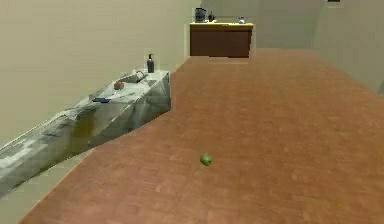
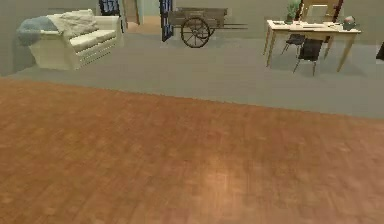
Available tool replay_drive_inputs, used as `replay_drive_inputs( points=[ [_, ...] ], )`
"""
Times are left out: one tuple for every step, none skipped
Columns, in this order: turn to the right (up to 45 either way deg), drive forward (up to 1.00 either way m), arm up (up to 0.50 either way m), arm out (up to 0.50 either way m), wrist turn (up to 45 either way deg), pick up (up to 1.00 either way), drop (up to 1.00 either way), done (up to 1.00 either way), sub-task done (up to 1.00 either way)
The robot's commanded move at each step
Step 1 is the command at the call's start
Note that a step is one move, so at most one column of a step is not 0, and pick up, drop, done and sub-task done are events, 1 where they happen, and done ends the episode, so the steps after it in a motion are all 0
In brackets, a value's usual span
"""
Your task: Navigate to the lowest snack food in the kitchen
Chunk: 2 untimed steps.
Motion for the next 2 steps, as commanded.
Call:
replay_drive_inputs(
  points=[
    [0.0,1.0,0.0,0.0,0.0,0.0,0.0,0.0,0.0],
    [0.0,0.55,0.0,0.0,0.0,0.0,0.0,0.0,0.0]
  ],
)
